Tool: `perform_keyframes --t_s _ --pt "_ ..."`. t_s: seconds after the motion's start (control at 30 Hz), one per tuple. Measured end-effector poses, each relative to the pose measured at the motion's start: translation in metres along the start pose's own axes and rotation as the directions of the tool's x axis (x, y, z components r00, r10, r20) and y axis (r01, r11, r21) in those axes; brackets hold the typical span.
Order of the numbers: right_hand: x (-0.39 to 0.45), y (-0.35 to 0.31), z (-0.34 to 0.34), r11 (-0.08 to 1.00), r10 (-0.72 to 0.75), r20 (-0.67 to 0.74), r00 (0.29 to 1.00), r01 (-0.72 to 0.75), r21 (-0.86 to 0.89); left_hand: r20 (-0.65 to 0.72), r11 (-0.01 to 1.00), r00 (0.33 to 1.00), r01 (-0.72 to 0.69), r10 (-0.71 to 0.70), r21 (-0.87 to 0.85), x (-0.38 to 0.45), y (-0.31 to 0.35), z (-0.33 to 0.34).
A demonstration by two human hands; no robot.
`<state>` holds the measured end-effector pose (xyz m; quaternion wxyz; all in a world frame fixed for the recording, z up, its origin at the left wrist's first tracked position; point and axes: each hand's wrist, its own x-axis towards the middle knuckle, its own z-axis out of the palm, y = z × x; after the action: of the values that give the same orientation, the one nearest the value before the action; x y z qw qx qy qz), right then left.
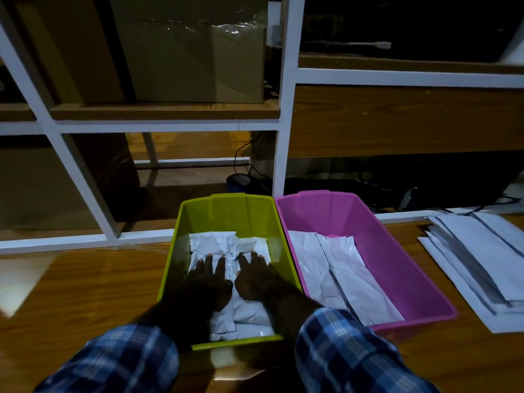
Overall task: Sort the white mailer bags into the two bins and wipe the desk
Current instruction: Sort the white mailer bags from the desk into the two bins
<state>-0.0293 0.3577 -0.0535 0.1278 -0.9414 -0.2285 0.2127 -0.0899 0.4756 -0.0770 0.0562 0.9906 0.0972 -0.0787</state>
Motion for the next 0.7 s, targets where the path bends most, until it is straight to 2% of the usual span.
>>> perform_keyframes --t_s 0.07,0.17,0.3,0.37,0.43,0.5,0.7 --pt "-0.008 -0.006 -0.014 0.999 0.003 -0.033 0.999 -0.002 0.046 0.013 0.996 0.996 0.088 -0.088 -0.023 -0.003 0.007 -0.027" --pt "-0.024 -0.019 -0.045 0.994 -0.002 -0.178 0.984 0.021 0.107 0.009 0.993 0.993 0.12 -0.119 -0.02 0.004 0.007 -0.057" --pt "-0.049 -0.027 -0.103 0.939 -0.011 -0.315 0.949 0.118 0.322 -0.093 0.998 0.995 0.036 -0.042 -0.057 0.009 0.017 -0.115" --pt "-0.063 -0.023 -0.129 0.912 0.005 -0.391 0.921 0.156 0.38 -0.101 0.996 0.995 0.002 -0.012 -0.091 0.004 0.031 -0.142" --pt "-0.072 -0.015 -0.15 0.878 0.027 -0.479 0.878 0.208 0.43 -0.182 0.988 0.983 -0.028 0.0 -0.152 -0.006 0.05 -0.162" --pt "-0.076 -0.002 -0.165 0.859 0.044 -0.539 0.841 0.243 0.45 -0.294 0.974 0.955 -0.086 0.021 -0.21 -0.014 0.071 -0.174" --pt "-0.096 0.077 -0.2 0.874 0.09 -0.625 0.776 0.24 0.423 -0.452 0.918 0.889 -0.242 0.08 -0.313 -0.023 0.155 -0.183"
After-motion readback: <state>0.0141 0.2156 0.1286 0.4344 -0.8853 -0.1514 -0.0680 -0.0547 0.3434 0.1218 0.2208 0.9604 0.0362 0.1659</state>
